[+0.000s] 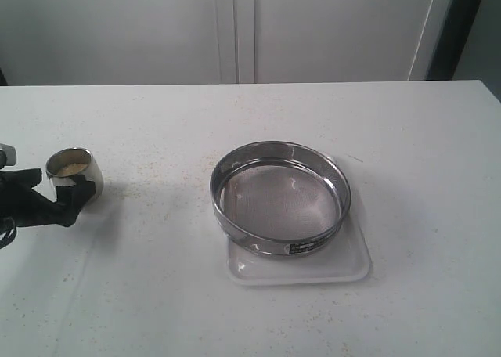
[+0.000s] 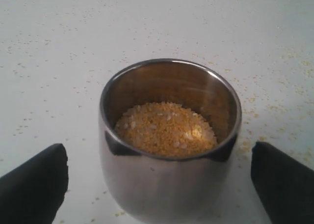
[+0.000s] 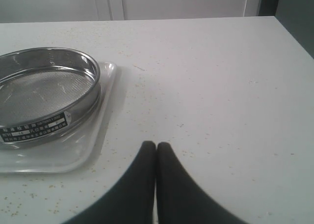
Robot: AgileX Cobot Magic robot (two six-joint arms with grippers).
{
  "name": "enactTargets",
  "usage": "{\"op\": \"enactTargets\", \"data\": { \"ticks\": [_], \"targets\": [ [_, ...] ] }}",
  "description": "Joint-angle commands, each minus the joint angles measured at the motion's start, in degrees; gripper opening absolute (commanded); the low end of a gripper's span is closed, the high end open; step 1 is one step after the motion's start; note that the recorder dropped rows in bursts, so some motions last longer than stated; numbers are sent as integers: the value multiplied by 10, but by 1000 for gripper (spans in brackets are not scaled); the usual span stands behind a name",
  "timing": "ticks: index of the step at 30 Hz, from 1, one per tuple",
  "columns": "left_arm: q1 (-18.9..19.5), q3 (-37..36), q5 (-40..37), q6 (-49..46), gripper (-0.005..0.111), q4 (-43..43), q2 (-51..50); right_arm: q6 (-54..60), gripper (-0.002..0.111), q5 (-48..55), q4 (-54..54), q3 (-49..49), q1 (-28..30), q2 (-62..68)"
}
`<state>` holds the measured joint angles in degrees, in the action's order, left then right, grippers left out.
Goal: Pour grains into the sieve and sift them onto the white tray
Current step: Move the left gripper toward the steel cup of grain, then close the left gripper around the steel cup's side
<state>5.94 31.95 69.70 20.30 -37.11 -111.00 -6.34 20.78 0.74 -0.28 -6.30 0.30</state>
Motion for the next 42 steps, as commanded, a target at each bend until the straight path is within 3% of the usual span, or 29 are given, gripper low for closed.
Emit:
{"op": "enactTargets", "data": {
  "ticks": [1,30,42],
  "targets": [
    [-4,22,3,3,105,-12,-23,0,0,-7,-1,3,6,-3],
    [-4,117,3,8,105,-26,-85,0,0,-7,-1,3,6,-3],
    [-4,121,-26,7,105,-24,-85,0,0,-7,-1,3,6,-3]
  ]
}}
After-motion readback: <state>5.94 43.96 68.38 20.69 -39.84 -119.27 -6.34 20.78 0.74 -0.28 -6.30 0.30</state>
